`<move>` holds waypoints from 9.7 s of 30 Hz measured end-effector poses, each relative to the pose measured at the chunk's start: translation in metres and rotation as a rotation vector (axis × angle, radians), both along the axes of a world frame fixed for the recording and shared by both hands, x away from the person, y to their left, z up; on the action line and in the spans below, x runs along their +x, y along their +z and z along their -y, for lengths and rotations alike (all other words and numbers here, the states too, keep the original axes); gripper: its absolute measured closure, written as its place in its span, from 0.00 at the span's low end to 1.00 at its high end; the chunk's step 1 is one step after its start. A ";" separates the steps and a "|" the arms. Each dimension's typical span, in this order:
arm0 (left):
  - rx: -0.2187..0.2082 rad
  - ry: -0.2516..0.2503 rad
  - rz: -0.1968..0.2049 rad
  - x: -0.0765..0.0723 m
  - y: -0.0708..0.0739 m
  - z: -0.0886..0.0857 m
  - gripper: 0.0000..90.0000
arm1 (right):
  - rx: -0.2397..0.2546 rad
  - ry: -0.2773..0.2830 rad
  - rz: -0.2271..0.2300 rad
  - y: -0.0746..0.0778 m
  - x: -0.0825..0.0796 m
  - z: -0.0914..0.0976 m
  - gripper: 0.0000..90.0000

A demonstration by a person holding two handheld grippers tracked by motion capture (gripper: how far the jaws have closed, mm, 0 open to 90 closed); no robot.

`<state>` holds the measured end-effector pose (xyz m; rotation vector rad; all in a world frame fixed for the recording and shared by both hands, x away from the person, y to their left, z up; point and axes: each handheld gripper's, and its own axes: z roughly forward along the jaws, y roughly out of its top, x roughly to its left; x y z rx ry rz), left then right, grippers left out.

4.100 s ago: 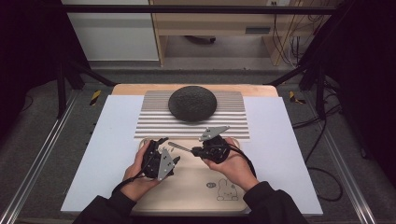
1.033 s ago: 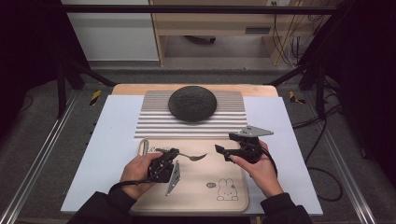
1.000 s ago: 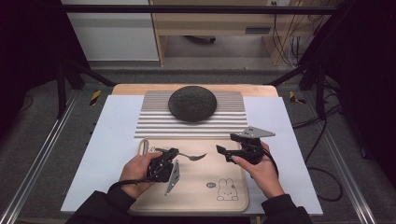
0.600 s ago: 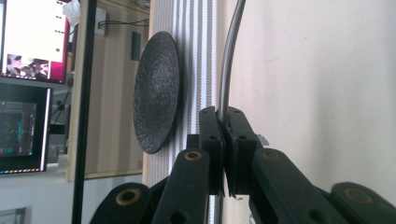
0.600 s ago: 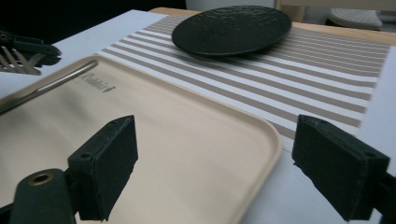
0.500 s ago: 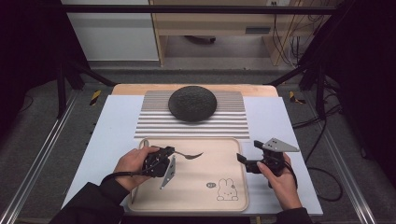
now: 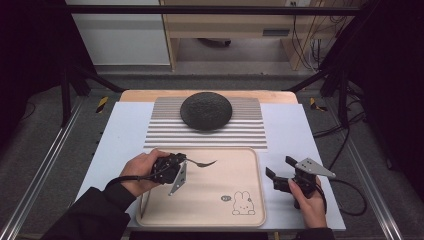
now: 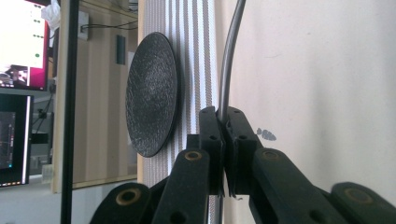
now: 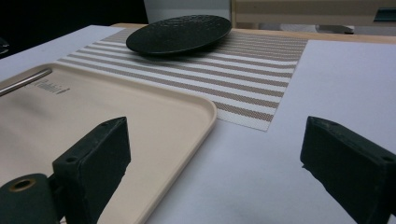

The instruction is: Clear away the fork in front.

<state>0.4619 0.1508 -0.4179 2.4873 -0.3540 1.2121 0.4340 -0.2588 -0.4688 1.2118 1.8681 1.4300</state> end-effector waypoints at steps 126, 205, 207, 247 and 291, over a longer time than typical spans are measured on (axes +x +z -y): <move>-0.346 0.316 -0.598 0.049 -0.046 0.047 1.00 | -0.076 -0.019 0.008 -0.009 -0.001 -0.003 0.09; -0.393 0.441 -0.627 0.006 -0.046 -0.056 1.00 | -0.087 -0.007 -0.017 -0.013 0.000 -0.005 0.08; -0.401 0.445 -0.633 0.007 -0.046 -0.058 1.00 | -0.087 -0.003 -0.016 -0.013 -0.001 -0.006 0.08; -0.415 0.310 -0.468 0.008 -0.017 -0.054 1.00 | -0.089 -0.005 -0.010 -0.013 -0.001 -0.006 0.08; -0.490 0.319 -0.319 0.064 0.022 -0.017 0.08 | -0.108 -0.004 0.009 -0.011 -0.002 -0.006 0.06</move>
